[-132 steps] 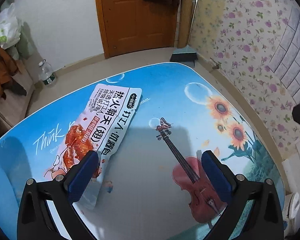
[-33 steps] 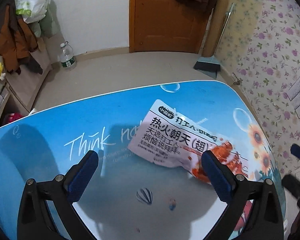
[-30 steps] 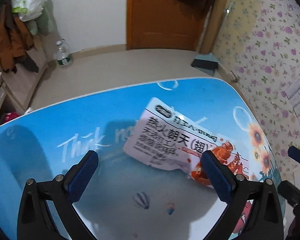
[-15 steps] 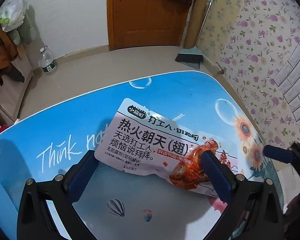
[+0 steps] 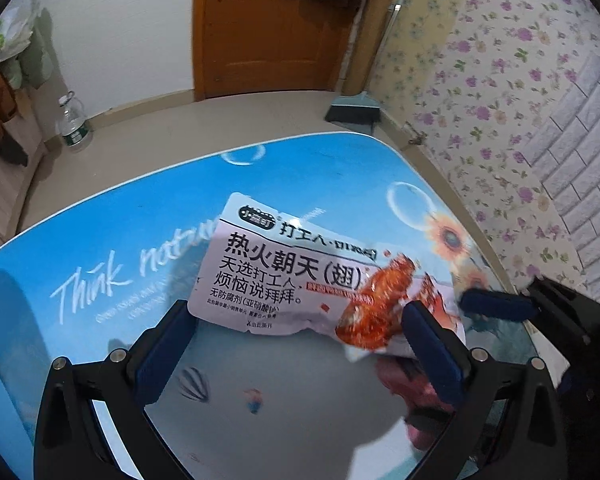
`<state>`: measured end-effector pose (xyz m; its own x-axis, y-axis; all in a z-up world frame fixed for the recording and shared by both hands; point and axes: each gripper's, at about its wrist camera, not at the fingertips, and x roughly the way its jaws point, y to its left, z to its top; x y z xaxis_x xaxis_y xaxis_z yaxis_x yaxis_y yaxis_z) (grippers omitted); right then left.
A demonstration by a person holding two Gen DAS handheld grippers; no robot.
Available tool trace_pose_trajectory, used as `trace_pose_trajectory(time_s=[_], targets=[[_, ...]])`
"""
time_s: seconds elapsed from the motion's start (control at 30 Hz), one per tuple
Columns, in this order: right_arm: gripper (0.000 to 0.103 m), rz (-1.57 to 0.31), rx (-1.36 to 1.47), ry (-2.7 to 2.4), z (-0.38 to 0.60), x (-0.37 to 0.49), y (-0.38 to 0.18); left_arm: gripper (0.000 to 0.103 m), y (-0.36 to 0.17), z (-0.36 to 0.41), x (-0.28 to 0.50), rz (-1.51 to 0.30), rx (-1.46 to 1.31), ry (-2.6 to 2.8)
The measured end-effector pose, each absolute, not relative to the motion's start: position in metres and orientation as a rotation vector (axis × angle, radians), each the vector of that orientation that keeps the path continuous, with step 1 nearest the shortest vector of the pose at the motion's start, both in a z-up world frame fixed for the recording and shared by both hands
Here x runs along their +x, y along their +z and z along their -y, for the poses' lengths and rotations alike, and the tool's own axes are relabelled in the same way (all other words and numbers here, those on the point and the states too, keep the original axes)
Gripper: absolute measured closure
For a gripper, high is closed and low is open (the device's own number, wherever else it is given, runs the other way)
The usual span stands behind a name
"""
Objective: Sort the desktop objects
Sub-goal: 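Carry the snack packet with the left gripper toward the right gripper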
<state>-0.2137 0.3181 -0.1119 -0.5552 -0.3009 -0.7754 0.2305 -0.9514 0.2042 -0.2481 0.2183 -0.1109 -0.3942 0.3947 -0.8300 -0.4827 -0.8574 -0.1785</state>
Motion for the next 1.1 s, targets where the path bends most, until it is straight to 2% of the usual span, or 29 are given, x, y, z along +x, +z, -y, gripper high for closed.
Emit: trace_pose_trajectory(time_s=[0.63,1.1], targets=[[0.017,0.127,1.264,-2.585,-0.338,-0.205,-0.11,0.0,-0.105,-0.274,-0.222,-0.215,-1.287,2.151],[0.017,0.131,1.268,-2.603,-0.353,-0.165,-0.108,0.0,-0.103,-0.31,-0.211,-0.27,-1.266,2.118]])
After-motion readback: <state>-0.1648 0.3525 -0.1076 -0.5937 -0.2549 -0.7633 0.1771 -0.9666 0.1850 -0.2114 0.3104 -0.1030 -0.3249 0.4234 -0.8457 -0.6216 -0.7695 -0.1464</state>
